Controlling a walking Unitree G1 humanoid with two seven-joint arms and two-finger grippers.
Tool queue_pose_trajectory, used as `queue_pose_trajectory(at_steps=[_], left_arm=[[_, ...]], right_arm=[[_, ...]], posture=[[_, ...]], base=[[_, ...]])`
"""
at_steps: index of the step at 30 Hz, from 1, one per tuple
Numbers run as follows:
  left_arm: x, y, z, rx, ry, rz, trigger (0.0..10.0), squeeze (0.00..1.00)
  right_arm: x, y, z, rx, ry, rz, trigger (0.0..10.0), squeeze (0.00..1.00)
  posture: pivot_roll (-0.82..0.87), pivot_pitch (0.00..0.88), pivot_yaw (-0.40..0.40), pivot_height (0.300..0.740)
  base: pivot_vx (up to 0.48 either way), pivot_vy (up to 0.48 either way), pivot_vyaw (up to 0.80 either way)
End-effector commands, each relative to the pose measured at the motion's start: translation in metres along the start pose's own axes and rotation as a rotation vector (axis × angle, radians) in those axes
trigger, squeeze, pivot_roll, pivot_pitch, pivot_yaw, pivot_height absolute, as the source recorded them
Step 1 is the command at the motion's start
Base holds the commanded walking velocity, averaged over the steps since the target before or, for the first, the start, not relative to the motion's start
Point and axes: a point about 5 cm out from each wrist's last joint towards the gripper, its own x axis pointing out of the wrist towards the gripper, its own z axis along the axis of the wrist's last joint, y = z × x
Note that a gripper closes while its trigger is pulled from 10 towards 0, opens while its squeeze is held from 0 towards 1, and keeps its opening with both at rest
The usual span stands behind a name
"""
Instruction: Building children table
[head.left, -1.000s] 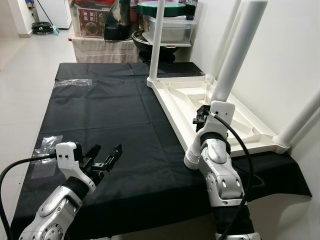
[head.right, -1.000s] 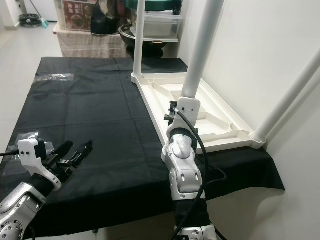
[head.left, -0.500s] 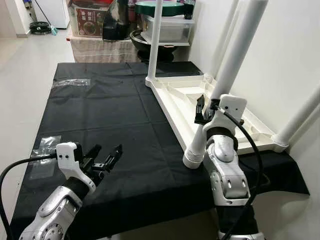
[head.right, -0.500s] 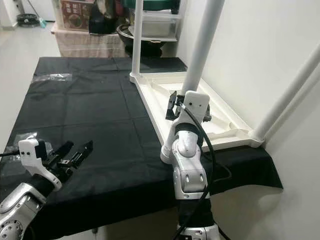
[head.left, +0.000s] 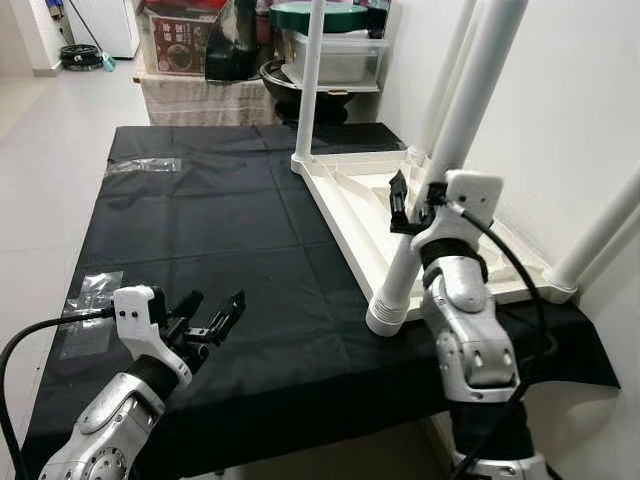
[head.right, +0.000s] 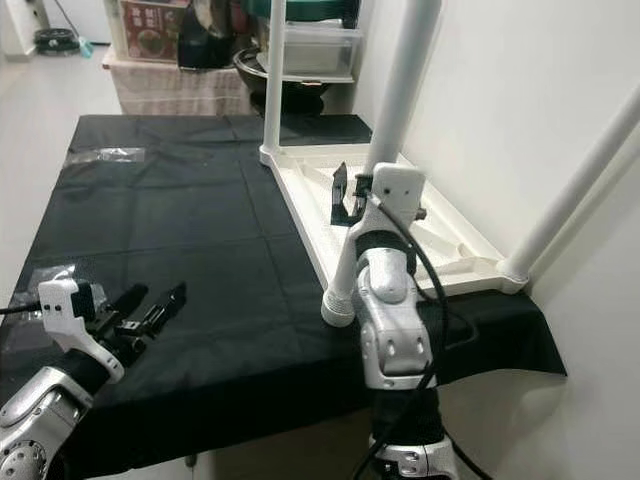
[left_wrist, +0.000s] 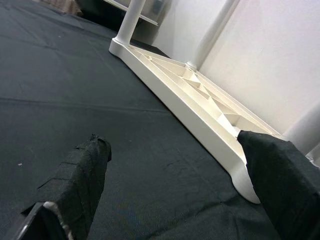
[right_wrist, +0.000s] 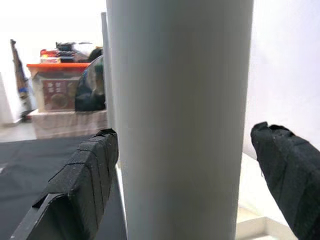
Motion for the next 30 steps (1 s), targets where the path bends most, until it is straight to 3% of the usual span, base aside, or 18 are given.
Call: queue_pose_trajectory(at_steps=[1, 5, 6, 8, 9, 22, 30], left_arm=[[0.002, -0.002, -0.001, -0.002, 0.009, -0.018, 10.0, 0.0], [0.002, -0.002, -0.001, -0.001, 0.012, -0.021, 10.0, 0.0], [0.002, -0.001, -0.001, 0.0, 0.013, -0.021, 10.0, 0.0], [0.002, -0.001, -0.001, 0.0, 0.013, -0.021, 10.0, 0.0], [0.002, -0.002, -0.001, -0.001, 0.013, -0.021, 10.0, 0.0], [0.003, -0.001, -0.001, 0.001, 0.018, -0.028, 10.0, 0.0], [0.004, -0.001, -0.002, 0.0, 0.021, -0.032, 10.0, 0.0]], right_arm=[[0.002, -0.002, 0.002, 0.002, 0.011, 0.025, 10.0, 1.0], [0.005, -0.006, 0.003, -0.009, 0.022, 0.067, 10.0, 0.98], [0.006, -0.006, 0.004, -0.013, 0.03, 0.088, 10.0, 0.1], [0.007, -0.007, 0.004, -0.016, 0.035, 0.102, 10.0, 0.1], [0.007, -0.007, 0.004, -0.014, 0.045, 0.116, 10.0, 0.0], [0.011, -0.015, 0.004, -0.009, 0.12, 0.28, 10.0, 0.0], [0.012, -0.009, 0.0, 0.016, 0.153, 0.418, 10.0, 0.0]], posture=[[0.05, 0.0, -0.105, 0.74], [0.05, 0.0, -0.101, 0.74], [0.05, 0.0, -0.101, 0.74], [0.05, 0.0, -0.101, 0.74], [0.05, 0.0, -0.098, 0.74], [0.04, 0.0, -0.089, 0.74], [0.04, 0.0, -0.085, 0.74]], base=[[0.0, 0.0, 0.0], [0.0, 0.0, 0.0], [0.0, 0.0, 0.0], [0.0, 0.0, 0.0], [0.0, 0.0, 0.0], [0.0, 0.0, 0.0], [0.0, 0.0, 0.0]])
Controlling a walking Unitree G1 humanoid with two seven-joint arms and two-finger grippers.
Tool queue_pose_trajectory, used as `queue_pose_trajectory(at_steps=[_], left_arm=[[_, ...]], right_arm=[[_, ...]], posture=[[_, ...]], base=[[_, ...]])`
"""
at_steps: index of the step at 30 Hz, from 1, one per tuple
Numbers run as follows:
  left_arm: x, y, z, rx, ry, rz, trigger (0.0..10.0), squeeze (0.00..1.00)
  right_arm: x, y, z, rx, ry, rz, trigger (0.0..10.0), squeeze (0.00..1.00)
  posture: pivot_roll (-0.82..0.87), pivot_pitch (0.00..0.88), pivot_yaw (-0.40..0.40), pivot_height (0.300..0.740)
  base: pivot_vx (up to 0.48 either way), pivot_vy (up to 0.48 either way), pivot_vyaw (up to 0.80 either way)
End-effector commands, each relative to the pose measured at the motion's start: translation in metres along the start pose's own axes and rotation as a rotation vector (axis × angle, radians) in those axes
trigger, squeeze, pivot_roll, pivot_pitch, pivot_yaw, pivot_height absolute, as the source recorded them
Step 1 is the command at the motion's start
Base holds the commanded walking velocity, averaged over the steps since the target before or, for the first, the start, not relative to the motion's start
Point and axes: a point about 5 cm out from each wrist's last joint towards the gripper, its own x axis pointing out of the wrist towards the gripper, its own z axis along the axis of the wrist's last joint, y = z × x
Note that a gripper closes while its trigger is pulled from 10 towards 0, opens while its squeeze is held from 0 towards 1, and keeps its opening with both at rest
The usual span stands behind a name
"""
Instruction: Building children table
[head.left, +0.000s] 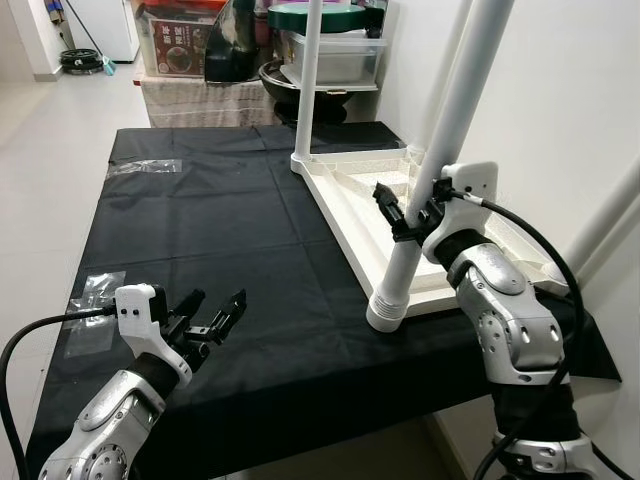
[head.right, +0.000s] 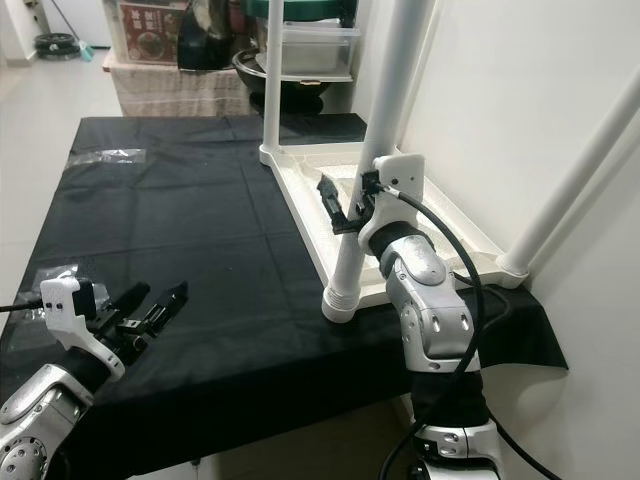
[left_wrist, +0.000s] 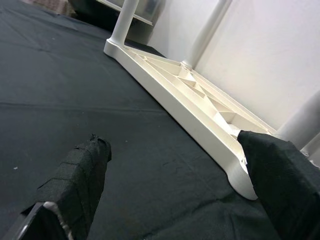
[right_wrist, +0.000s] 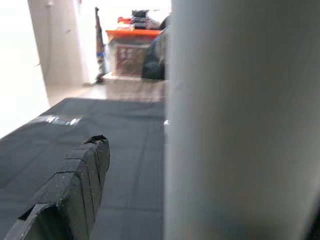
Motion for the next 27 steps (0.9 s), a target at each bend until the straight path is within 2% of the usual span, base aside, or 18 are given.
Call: queue_pose_trajectory(at_steps=[1, 5, 19, 20, 27], left_arm=[[0.001, -0.001, -0.003, -0.003, 0.022, -0.014, 10.0, 0.0], [0.001, 0.0, -0.002, 0.004, 0.022, -0.015, 10.0, 0.0], [-0.002, 0.001, -0.001, 0.007, 0.024, -0.011, 10.0, 0.0], [-0.002, 0.002, 0.0, 0.01, 0.025, -0.011, 10.0, 0.0], [-0.002, 0.003, 0.0, 0.015, 0.024, -0.009, 10.0, 0.0]], right_arm=[[0.001, 0.0, 0.001, 0.002, 0.004, 0.019, 10.0, 0.0], [0.01, -0.018, 0.003, -0.054, 0.011, 0.081, 10.0, 0.0], [0.013, -0.031, 0.003, -0.059, 0.03, 0.093, 10.0, 0.0], [0.013, -0.036, -0.002, -0.058, 0.06, 0.084, 0.0, 0.0], [0.014, -0.046, -0.019, -0.038, 0.143, 0.038, 0.0, 0.0]], posture=[[0.04, 0.0, -0.085, 0.74], [0.04, 0.0, -0.088, 0.74], [0.05, 0.0, -0.089, 0.74], [0.05, 0.0, -0.087, 0.74], [0.06, 0.0, -0.094, 0.74]], base=[[0.0, 0.0, 0.0], [0.0, 0.0, 0.0], [0.0, 0.0, 0.0], [0.0, 0.0, 0.0], [0.0, 0.0, 0.0]])
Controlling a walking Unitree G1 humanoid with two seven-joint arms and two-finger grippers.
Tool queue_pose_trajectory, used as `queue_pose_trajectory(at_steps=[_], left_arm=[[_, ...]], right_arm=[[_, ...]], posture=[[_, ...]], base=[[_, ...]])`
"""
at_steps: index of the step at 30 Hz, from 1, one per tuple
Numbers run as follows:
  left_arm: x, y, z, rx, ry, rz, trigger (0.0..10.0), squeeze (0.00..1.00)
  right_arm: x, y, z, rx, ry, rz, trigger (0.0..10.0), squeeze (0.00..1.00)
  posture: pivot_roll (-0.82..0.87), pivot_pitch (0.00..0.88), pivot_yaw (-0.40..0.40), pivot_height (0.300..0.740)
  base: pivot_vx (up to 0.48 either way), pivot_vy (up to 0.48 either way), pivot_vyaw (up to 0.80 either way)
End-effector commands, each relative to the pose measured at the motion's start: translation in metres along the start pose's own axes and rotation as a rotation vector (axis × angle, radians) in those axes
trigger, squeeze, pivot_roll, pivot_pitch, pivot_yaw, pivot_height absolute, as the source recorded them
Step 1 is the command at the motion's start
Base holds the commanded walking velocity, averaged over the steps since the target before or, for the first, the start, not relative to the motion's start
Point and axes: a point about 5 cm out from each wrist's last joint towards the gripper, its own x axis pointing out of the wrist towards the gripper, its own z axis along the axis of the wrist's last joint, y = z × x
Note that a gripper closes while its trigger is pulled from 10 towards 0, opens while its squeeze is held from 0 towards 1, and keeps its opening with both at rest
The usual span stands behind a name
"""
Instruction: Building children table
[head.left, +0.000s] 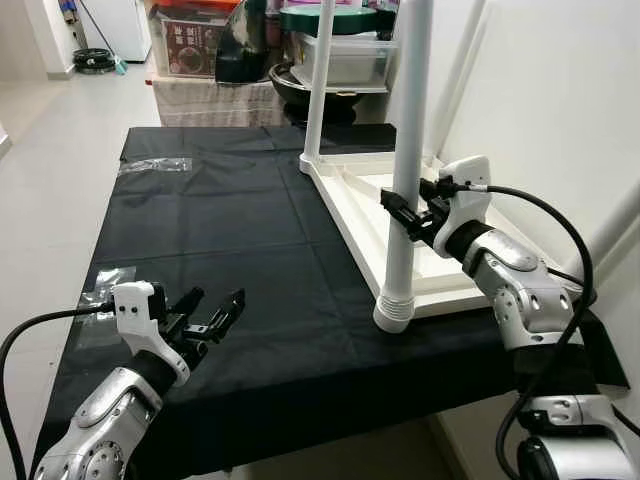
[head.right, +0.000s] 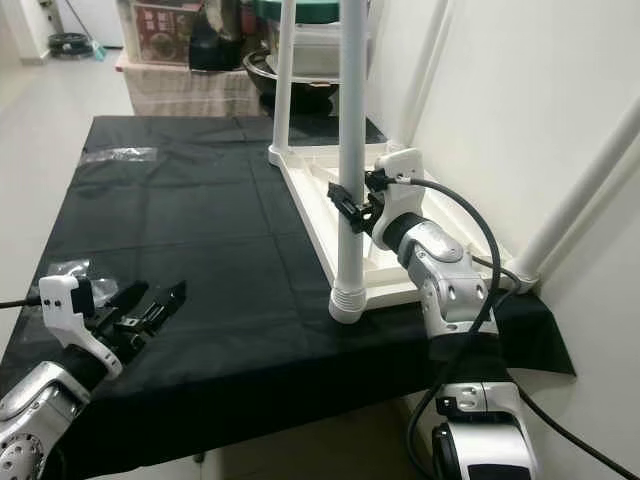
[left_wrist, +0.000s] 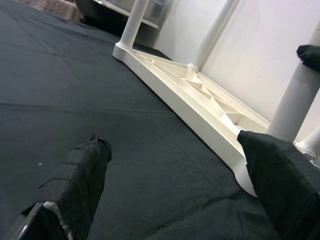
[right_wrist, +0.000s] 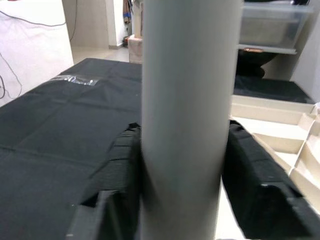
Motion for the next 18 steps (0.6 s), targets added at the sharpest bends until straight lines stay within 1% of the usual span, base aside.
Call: queue_pose_trajectory(at_steps=[1, 7, 13, 18], left_arm=[[-0.001, 0.001, -0.002, 0.0, 0.017, -0.002, 10.0, 0.0], [-0.001, 0.001, -0.002, 0.0, 0.016, -0.003, 10.0, 0.0], [-0.002, 0.001, -0.002, 0.001, 0.015, -0.003, 10.0, 0.0], [-0.001, 0.0, -0.004, 0.0, 0.018, -0.008, 10.0, 0.0]], right_arm=[[-0.003, -0.01, -0.007, 0.0, 0.036, -0.062, 0.0, 0.0], [-0.002, -0.006, -0.019, 0.049, 0.063, -0.082, 0.0, 0.0], [-0.004, -0.011, -0.022, 0.063, 0.065, -0.114, 0.0, 0.0], [-0.008, -0.017, -0.021, 0.074, 0.04, -0.148, 0.0, 0.0]], posture=[[0.06, 0.0, -0.093, 0.74], [0.06, 0.0, -0.096, 0.74], [0.06, 0.0, -0.097, 0.74], [0.05, 0.0, -0.093, 0.74]], base=[[0.0, 0.0, 0.0], [0.0, 0.0, 0.0], [0.0, 0.0, 0.0], [0.0, 0.0, 0.0]])
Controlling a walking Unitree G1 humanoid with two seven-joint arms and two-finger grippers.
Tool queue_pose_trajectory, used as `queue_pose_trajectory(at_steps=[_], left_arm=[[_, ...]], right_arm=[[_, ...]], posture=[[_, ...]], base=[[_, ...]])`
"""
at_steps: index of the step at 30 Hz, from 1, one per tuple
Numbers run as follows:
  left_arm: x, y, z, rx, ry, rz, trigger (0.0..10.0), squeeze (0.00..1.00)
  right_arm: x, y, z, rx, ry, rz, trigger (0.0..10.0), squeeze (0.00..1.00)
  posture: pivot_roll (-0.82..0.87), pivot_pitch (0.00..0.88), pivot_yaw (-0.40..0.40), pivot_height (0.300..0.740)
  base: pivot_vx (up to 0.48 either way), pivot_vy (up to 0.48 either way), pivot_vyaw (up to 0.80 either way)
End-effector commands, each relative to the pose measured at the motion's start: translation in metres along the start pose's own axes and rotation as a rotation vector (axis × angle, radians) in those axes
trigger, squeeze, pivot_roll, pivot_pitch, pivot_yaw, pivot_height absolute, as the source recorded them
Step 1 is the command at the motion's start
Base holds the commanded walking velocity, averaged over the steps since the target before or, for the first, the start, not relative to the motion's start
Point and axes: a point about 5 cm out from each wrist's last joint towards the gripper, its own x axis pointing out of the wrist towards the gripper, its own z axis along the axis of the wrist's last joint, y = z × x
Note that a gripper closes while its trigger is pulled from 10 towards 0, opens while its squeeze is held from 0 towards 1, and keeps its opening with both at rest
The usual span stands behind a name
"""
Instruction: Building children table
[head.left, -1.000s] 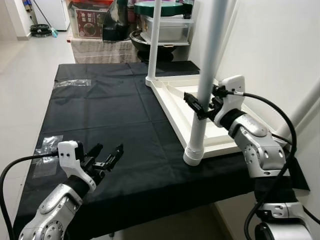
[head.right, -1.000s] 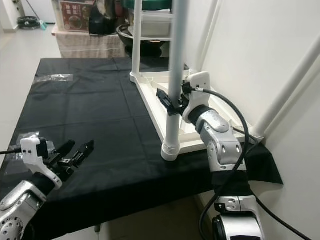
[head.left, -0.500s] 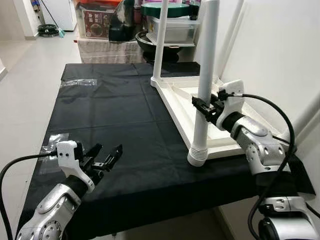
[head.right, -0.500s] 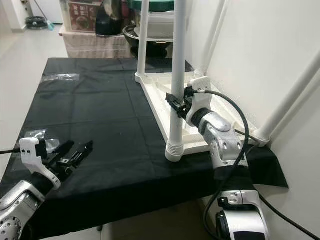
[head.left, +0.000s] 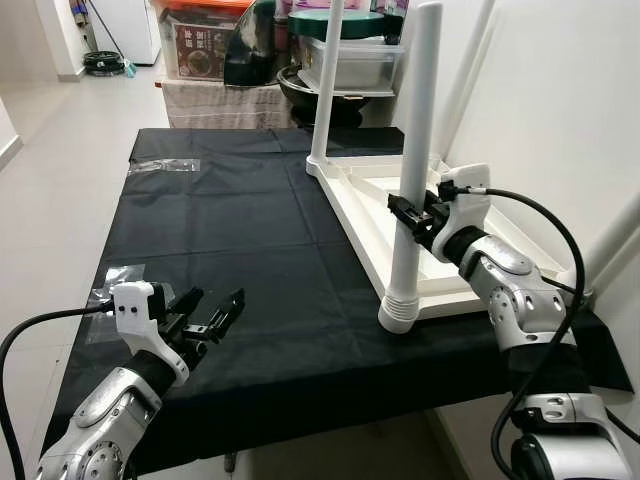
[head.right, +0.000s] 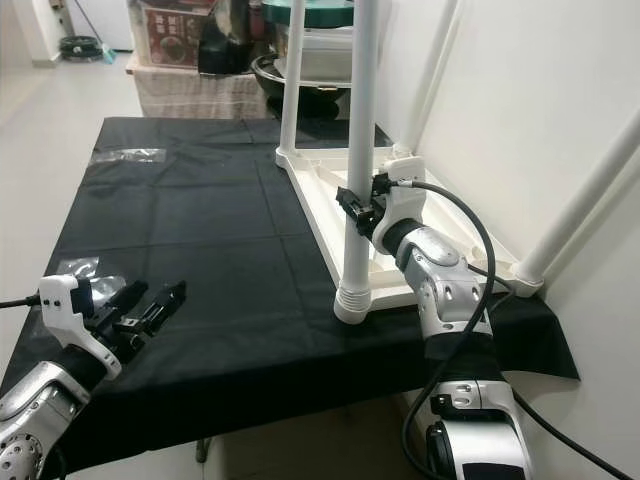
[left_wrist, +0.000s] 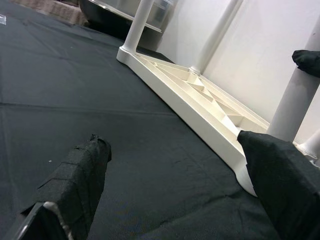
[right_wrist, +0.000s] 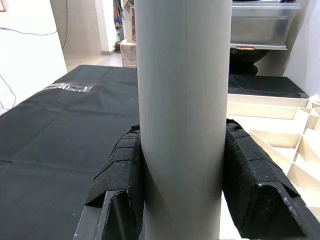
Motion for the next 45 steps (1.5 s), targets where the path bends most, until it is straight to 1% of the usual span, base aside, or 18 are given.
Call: queue_pose_trajectory(at_steps=[1, 5, 7, 8, 11, 14, 16, 18, 19, 20, 24, 26, 31, 32, 36, 40, 45], left_arm=[[-0.001, 0.0, -0.003, 0.0, 0.017, -0.006, 10.0, 0.0], [-0.001, 0.001, -0.003, -0.001, 0.019, -0.007, 10.0, 0.0], [-0.001, 0.001, -0.003, 0.0, 0.018, -0.005, 10.0, 0.0], [-0.001, 0.001, -0.003, 0.0, 0.018, -0.005, 10.0, 0.0], [-0.002, 0.001, -0.003, 0.001, 0.018, -0.002, 10.0, 0.0], [-0.003, 0.001, -0.003, 0.001, 0.017, -0.001, 10.0, 0.0], [-0.004, 0.002, -0.003, 0.001, 0.017, 0.003, 10.0, 0.0], [-0.004, 0.002, -0.003, 0.001, 0.018, 0.004, 10.0, 0.0], [-0.004, 0.002, -0.003, 0.001, 0.018, 0.004, 10.0, 0.0], [-0.003, 0.002, -0.003, 0.0, 0.019, 0.002, 10.0, 0.0], [-0.002, 0.002, -0.003, 0.0, 0.019, -0.004, 10.0, 0.0], [-0.001, 0.002, -0.003, 0.0, 0.019, -0.004, 10.0, 0.0], [-0.001, 0.001, -0.004, -0.002, 0.02, -0.006, 10.0, 0.0], [-0.001, 0.001, -0.004, -0.002, 0.02, -0.006, 10.0, 0.0], [-0.002, 0.002, -0.005, -0.004, 0.019, 0.0, 10.0, 0.0], [-0.003, 0.001, -0.005, -0.004, 0.018, 0.002, 10.0, 0.0], [-0.003, 0.001, -0.005, -0.008, 0.018, 0.003, 10.0, 0.0]], right_arm=[[-0.008, -0.014, -0.015, 0.028, 0.045, -0.083, 0.0, 0.0], [-0.013, -0.015, -0.022, 0.036, 0.057, -0.109, 0.0, 0.0], [-0.019, -0.014, -0.031, 0.079, 0.061, -0.152, 0.0, 0.0], [-0.019, -0.014, -0.031, 0.079, 0.061, -0.152, 0.0, 0.0], [-0.025, -0.01, -0.039, 0.123, 0.056, -0.189, 0.0, 0.0], [-0.032, -0.008, -0.044, 0.147, 0.04, -0.232, 0.0, 0.0], [-0.039, -0.002, -0.046, 0.165, 0.002, -0.249, 0.0, 0.0], [-0.045, 0.003, -0.048, 0.188, -0.019, -0.24, 0.0, 0.0], [-0.045, 0.003, -0.048, 0.188, -0.019, -0.24, 0.0, 0.0], [-0.047, 0.007, -0.048, 0.189, -0.037, -0.217, 0.0, 0.0], [-0.052, 0.02, -0.042, 0.169, -0.087, -0.134, 0.0, 0.0], [-0.053, 0.023, -0.041, 0.165, -0.093, -0.118, 0.0, 0.0], [-0.054, 0.034, -0.04, 0.08, -0.09, -0.04, 0.0, 0.0], [-0.054, 0.034, -0.04, 0.08, -0.09, -0.04, 0.0, 0.0], [-0.05, 0.038, -0.037, 0.03, -0.079, 0.027, 0.0, 0.0], [-0.048, 0.038, -0.036, 0.013, -0.066, 0.054, 0.0, 0.0], [-0.045, 0.036, -0.036, 0.021, -0.042, 0.046, 0.0, 0.0]], posture=[[0.05, 0.0, -0.093, 0.74], [0.05, 0.0, -0.091, 0.74], [0.05, 0.0, -0.093, 0.74], [0.05, 0.0, -0.093, 0.74], [0.05, 0.0, -0.093, 0.74], [0.06, 0.0, -0.093, 0.74], [0.05, 0.0, -0.092, 0.74], [0.05, 0.0, -0.088, 0.74], [0.05, 0.0, -0.088, 0.74], [0.05, 0.0, -0.085, 0.74], [0.04, 0.0, -0.079, 0.74], [0.03, 0.0, -0.079, 0.74], [0.04, 0.0, -0.086, 0.74], [0.04, 0.0, -0.086, 0.74], [0.04, 0.0, -0.091, 0.74], [0.04, 0.0, -0.092, 0.74], [0.04, 0.0, -0.097, 0.74]], base=[[0.0, 0.0, 0.0], [0.0, 0.0, 0.0], [0.0, 0.0, 0.0], [0.0, 0.0, 0.0], [0.0, 0.0, 0.0], [0.0, 0.0, 0.0], [0.0, 0.0, 0.0], [0.0, 0.0, 0.0], [0.0, 0.0, 0.0], [0.0, 0.0, 0.0], [0.0, 0.0, 0.0], [0.0, 0.0, 0.0], [0.0, 0.0, 0.0], [0.0, 0.0, 0.0], [0.0, 0.0, 0.0], [0.0, 0.0, 0.0], [0.0, 0.0, 0.0]])
